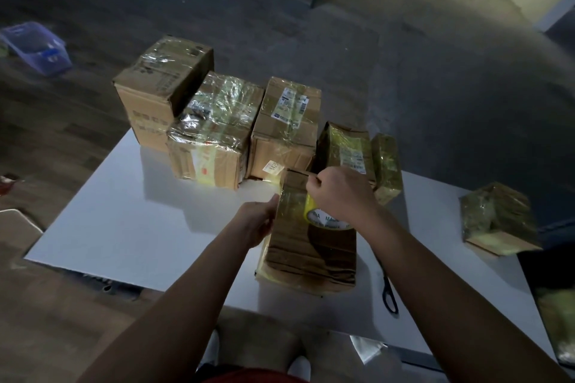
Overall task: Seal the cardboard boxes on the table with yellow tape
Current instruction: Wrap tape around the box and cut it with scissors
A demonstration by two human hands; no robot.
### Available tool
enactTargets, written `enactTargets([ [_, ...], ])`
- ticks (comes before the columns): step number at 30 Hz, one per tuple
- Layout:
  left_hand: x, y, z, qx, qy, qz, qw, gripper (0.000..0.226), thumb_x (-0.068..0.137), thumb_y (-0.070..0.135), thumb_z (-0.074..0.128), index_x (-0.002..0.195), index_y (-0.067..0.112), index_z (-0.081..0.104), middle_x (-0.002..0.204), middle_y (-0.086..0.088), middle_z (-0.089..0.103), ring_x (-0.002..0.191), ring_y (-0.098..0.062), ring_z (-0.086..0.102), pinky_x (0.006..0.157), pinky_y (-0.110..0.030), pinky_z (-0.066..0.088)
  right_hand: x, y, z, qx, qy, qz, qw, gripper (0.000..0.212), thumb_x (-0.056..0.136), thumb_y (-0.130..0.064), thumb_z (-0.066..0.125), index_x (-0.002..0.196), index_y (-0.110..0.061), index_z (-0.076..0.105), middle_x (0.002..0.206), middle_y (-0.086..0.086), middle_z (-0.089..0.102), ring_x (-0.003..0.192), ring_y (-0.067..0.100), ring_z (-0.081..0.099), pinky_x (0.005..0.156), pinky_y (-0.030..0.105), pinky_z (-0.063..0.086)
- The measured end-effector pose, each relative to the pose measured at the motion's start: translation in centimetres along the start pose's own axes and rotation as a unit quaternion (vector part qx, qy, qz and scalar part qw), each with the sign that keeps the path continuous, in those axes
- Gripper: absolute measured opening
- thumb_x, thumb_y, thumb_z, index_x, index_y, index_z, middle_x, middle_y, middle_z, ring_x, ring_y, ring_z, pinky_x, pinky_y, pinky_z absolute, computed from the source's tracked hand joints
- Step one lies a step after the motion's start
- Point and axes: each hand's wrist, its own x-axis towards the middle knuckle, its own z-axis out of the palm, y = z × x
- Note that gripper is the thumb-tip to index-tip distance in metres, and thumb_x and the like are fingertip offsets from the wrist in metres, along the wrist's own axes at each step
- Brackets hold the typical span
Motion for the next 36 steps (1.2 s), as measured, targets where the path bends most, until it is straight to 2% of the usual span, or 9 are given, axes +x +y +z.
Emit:
enactTargets([
  [6, -0.3, -0.7, 1.2, 0.053, 0.021, 0.001, 0.998, 0.046, 0.093, 0.043, 0.059, 0.093, -0.003, 0.064, 0.082, -0.015, 0.067, 0.075, -0.027, 0.067, 0.064, -0.033, 0.055, -0.1, -0.2, -0.1, -0.01, 0.009, -0.009, 1.0, 0.049, 0.098, -0.031, 0.039, 0.052, -0.015, 0.041, 0.049, -0.001, 0.034, 0.042, 0.016, 0.032, 0.045, 0.025, 0.024],
  [12, -0.1, -0.3, 2.0, 0.105, 0.087, 0.04, 0.99, 0.034, 0.095, 0.033, 0.057, 0.086, 0.0, 0.06, 0.082, -0.013, 0.064, 0.077, -0.024, 0.063, 0.063, -0.031, 0.051, 0.0, 0.1, 0.1, -0.02, 0.016, 0.003, 1.0, 0.05, 0.098, -0.032, 0.038, 0.051, -0.015, 0.039, 0.049, 0.0, 0.032, 0.043, 0.017, 0.031, 0.045, 0.026, 0.022],
  [14, -0.2, -0.3, 2.2, 0.152, 0.143, 0.138, 0.968, 0.027, 0.096, 0.028, 0.054, 0.083, 0.004, 0.058, 0.076, -0.006, 0.057, 0.075, -0.02, 0.055, 0.059, -0.028, 0.042, -0.1, 0.1, 0.2, -0.022, 0.019, 0.0, 1.0, 0.05, 0.098, -0.032, 0.038, 0.052, -0.015, 0.04, 0.05, 0.0, 0.034, 0.043, 0.017, 0.032, 0.045, 0.026, 0.023],
  [17, -1.0, -0.5, 3.0, 0.243, 0.148, 0.23, 0.931, 0.031, 0.094, 0.04, 0.055, 0.103, 0.01, 0.052, 0.089, 0.0, 0.057, 0.08, -0.015, 0.055, 0.067, -0.031, 0.045, -0.1, 0.1, 0.1, 0.005, 0.025, -0.002, 1.0, 0.047, 0.097, -0.031, 0.041, 0.054, -0.013, 0.04, 0.052, 0.001, 0.036, 0.046, 0.017, 0.034, 0.047, 0.028, 0.023],
  [22, -0.8, -1.1, 3.2, 0.333, 0.164, 0.26, 0.891, 0.04, 0.088, 0.048, 0.062, 0.107, 0.014, 0.051, 0.1, -0.005, 0.06, 0.089, -0.022, 0.058, 0.078, -0.039, 0.05, -0.7, 2.9, -0.1, 0.177, 0.005, -0.03, 0.984, 0.037, 0.096, -0.041, 0.048, 0.078, -0.011, 0.06, 0.068, 0.01, 0.057, 0.06, 0.02, 0.053, 0.055, 0.032, 0.038],
  [26, -1.1, -1.2, 3.6, 0.389, 0.185, 0.275, 0.859, 0.041, 0.091, 0.048, 0.058, 0.11, 0.012, 0.05, 0.102, -0.004, 0.056, 0.092, -0.023, 0.057, 0.079, -0.038, 0.047, -2.2, 5.5, 0.8, 0.321, -0.011, 0.011, 0.947, 0.048, 0.092, -0.054, 0.049, 0.092, -0.01, 0.067, 0.085, 0.014, 0.063, 0.077, 0.026, 0.061, 0.064, 0.03, 0.042],
  [30, -0.9, -0.8, 3.0, 0.42, 0.206, 0.281, 0.838, 0.041, 0.092, 0.049, 0.055, 0.11, 0.013, 0.05, 0.106, -0.003, 0.057, 0.092, -0.023, 0.058, 0.078, -0.037, 0.047, -2.0, 6.4, 0.1, 0.276, 0.015, -0.013, 0.961, 0.044, 0.094, -0.042, 0.054, 0.062, -0.012, 0.05, 0.057, 0.004, 0.042, 0.051, 0.018, 0.04, 0.053, 0.029, 0.03],
  [33, -0.8, -0.8, 2.9, 0.437, 0.195, 0.294, 0.827, 0.044, 0.09, 0.051, 0.058, 0.113, 0.015, 0.048, 0.11, -0.001, 0.056, 0.091, -0.019, 0.057, 0.079, -0.04, 0.051, -2.3, 8.4, -0.7, 0.217, 0.014, 0.014, 0.976, 0.045, 0.096, -0.036, 0.053, 0.056, -0.02, 0.039, 0.054, -0.002, 0.034, 0.051, 0.016, 0.035, 0.053, 0.03, 0.026],
  [36, -1.4, -1.3, 3.7, 0.479, 0.224, 0.372, 0.763, 0.038, 0.091, 0.04, 0.06, 0.113, 0.01, 0.052, 0.11, -0.006, 0.055, 0.095, -0.024, 0.056, 0.075, -0.038, 0.05, -2.7, 8.8, -0.3, 0.178, 0.018, 0.023, 0.984, 0.047, 0.096, -0.037, 0.052, 0.055, -0.017, 0.038, 0.053, 0.001, 0.034, 0.049, 0.015, 0.033, 0.052, 0.028, 0.023],
])
